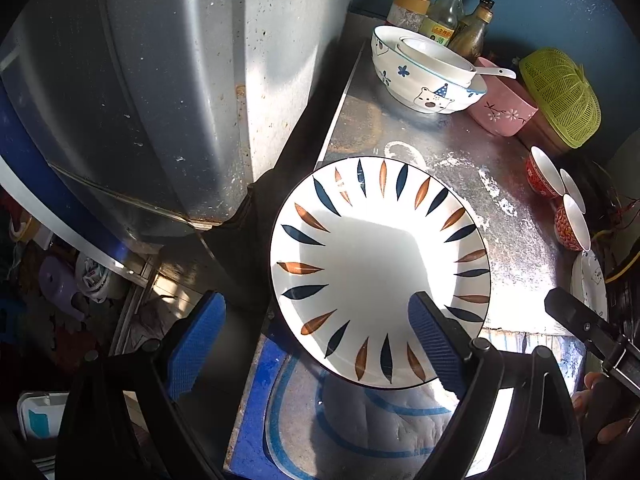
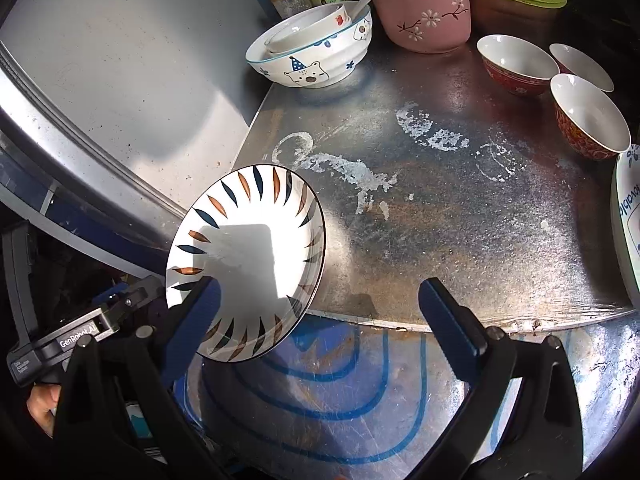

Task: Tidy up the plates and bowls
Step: 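Lower the leaf-pattern plate onto the counter edge and open the left gripper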

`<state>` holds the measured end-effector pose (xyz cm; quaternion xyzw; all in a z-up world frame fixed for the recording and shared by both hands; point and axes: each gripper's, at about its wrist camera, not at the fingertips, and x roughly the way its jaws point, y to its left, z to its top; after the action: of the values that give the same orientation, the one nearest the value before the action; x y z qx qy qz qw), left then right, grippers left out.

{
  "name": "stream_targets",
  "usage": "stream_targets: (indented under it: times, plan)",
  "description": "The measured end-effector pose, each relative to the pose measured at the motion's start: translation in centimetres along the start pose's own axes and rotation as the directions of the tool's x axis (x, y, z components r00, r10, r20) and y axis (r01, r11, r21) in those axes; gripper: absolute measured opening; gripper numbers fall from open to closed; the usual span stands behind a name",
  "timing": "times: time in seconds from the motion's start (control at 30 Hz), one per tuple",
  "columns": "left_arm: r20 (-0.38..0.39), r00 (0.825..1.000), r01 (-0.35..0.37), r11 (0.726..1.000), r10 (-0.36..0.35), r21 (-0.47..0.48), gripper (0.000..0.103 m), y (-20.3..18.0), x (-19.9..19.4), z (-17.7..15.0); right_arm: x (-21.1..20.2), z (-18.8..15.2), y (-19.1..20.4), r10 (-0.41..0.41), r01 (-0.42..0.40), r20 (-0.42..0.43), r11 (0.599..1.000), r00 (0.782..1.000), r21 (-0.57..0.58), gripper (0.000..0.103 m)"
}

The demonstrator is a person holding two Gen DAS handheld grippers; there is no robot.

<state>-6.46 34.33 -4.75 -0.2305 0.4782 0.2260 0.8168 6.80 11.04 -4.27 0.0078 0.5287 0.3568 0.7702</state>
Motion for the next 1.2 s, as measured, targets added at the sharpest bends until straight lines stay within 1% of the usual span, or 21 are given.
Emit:
stream_targets:
  times: [0.13,0.2,0.47,0.63,0.9,1.2]
  plan:
    - [0.013,1.000,-0.010,1.000,0.010,0.005,0.094,-1.1,-0.9,-0.6,-1.0,-0.2,-0.3,0.007,-0.007,0.010,1.000,1.000,-0.006,0.101]
    - [0.020,1.000,-0.012,1.000,0.011,0.005,0.099,-1.5,-1.4,-0.9,-1.6,-0.4,-0.6,0.010,-0.010,0.014,1.000,1.000,-0.006,0.102]
    - [0.050,0.998,-0.031,0.999,0.030,0.018,0.102,-3.6,-2.8,-1.9,-3.6,-1.1,-2.0,0.024,-0.024,0.041,1.000,0.999,0.001,0.103]
    - [0.067,0.997,-0.048,0.999,0.046,0.026,0.102,-4.5,-3.6,-2.4,-4.4,-1.4,-2.8,0.028,-0.028,0.049,1.000,0.998,0.011,0.103]
    - [0.081,0.996,-0.050,0.998,0.047,0.038,0.102,-6.2,-4.6,-3.0,-5.7,-1.8,-3.5,0.040,-0.041,0.062,0.999,0.997,0.011,0.103]
    - [0.094,0.995,-0.051,0.996,0.044,0.073,0.102,-8.9,-5.3,-3.4,-7.5,-2.2,-5.1,0.040,-0.043,0.085,0.999,0.996,0.031,0.103]
